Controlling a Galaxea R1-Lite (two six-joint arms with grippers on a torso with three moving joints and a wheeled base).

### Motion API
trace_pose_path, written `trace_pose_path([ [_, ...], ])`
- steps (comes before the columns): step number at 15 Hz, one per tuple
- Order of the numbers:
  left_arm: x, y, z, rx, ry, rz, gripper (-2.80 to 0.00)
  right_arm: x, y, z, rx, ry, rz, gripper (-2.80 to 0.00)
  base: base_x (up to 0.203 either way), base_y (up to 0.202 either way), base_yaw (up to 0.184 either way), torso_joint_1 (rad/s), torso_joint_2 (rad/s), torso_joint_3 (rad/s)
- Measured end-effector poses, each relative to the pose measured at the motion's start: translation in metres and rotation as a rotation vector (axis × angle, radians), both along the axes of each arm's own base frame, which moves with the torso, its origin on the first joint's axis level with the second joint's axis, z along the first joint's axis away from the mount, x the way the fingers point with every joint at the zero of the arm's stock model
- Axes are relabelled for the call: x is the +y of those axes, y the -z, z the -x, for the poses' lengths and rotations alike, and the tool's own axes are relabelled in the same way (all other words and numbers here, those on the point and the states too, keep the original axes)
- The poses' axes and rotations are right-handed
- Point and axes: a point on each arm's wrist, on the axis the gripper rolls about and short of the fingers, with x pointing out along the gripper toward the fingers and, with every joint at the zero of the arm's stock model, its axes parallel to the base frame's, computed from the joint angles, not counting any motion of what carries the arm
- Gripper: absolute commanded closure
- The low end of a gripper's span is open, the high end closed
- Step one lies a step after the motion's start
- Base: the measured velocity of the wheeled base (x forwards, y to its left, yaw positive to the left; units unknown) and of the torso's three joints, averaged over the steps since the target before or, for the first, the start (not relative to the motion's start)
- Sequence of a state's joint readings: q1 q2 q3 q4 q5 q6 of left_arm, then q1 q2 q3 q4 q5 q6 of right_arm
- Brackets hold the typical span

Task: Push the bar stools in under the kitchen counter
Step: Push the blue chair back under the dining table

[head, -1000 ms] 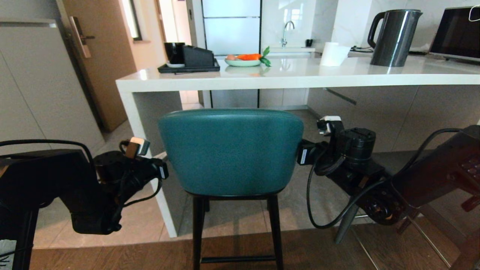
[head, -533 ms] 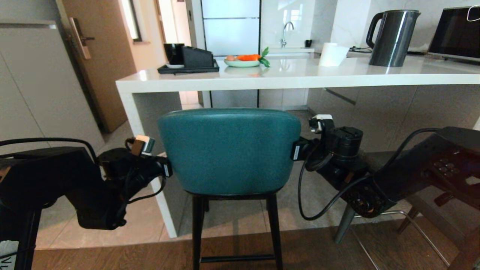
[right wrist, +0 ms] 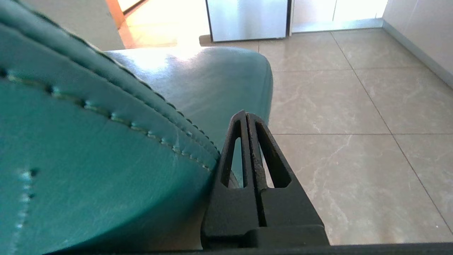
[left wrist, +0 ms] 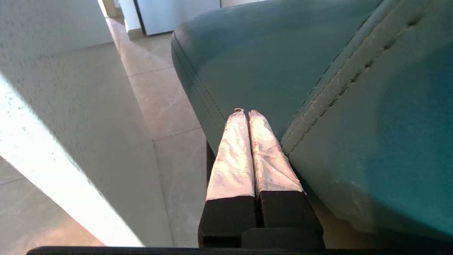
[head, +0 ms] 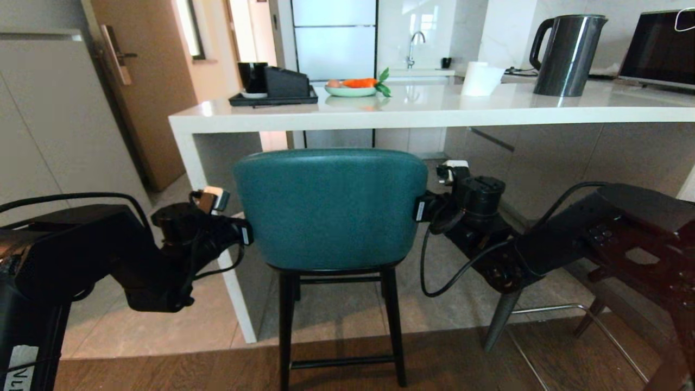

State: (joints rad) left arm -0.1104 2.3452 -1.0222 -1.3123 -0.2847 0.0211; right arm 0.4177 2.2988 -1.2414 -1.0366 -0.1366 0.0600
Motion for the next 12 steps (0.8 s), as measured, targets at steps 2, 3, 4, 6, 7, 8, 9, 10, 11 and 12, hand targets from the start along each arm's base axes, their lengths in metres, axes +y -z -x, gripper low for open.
trace_pose_path([
  [2, -0.001, -0.001, -0.007, -0.001, 0.001, 0.0, 0.0, -0.001, -0.004, -0.013, -0.004, 0.012, -0.001, 0.0, 0.0, 0.0, 0.0, 0.0, 0.0, 0.0],
  [3, -0.001, -0.002, -0.011, -0.002, 0.0, 0.001, 0.0, -0.001, -0.005, -0.02, -0.007, 0.019, -0.001, 0.0, 0.0, 0.0, 0.0, 0.0, 0.0, 0.0],
  [4, -0.001, -0.003, -0.016, -0.008, -0.004, 0.002, 0.0, -0.001, -0.007, -0.027, -0.013, 0.025, -0.002, 0.0, 0.0, 0.0, 0.0, 0.0, 0.0, 0.0],
  [6, -0.002, -0.005, -0.028, -0.031, -0.039, 0.004, 0.0, 0.003, -0.008, -0.041, -0.027, 0.03, -0.009, 0.0, 0.0, 0.0, 0.0, 0.0, 0.0, 0.0],
  [7, -0.002, -0.004, -0.034, -0.033, -0.047, 0.004, 0.0, 0.005, -0.006, -0.048, -0.028, 0.031, -0.01, 0.0, 0.0, 0.0, 0.0, 0.0, 0.0, 0.0],
  [8, -0.003, -0.004, -0.039, -0.035, -0.051, 0.004, 0.0, 0.007, -0.005, -0.053, -0.031, 0.032, -0.012, 0.0, 0.0, 0.0, 0.0, 0.0, 0.0, 0.0],
  [9, -0.003, -0.004, -0.045, -0.037, -0.053, 0.005, 0.0, 0.009, -0.004, -0.058, -0.037, 0.034, -0.015, 0.0, 0.0, 0.0, 0.0, 0.0, 0.0, 0.0],
  [10, -0.004, -0.004, -0.052, -0.043, -0.057, 0.005, 0.0, 0.01, -0.002, -0.063, -0.037, 0.037, -0.016, 0.0, 0.0, 0.0, 0.0, 0.0, 0.0, 0.0],
  [11, -0.003, -0.003, -0.057, -0.047, -0.07, 0.005, 0.0, 0.011, 0.0, -0.065, -0.04, 0.04, -0.017, 0.0, 0.0, 0.0, 0.0, 0.0, 0.0, 0.0],
  [12, -0.003, -0.003, -0.06, -0.054, -0.08, 0.008, 0.0, 0.012, 0.002, -0.066, -0.039, 0.042, -0.016, 0.0, 0.0, 0.0, 0.0, 0.0, 0.0, 0.0],
])
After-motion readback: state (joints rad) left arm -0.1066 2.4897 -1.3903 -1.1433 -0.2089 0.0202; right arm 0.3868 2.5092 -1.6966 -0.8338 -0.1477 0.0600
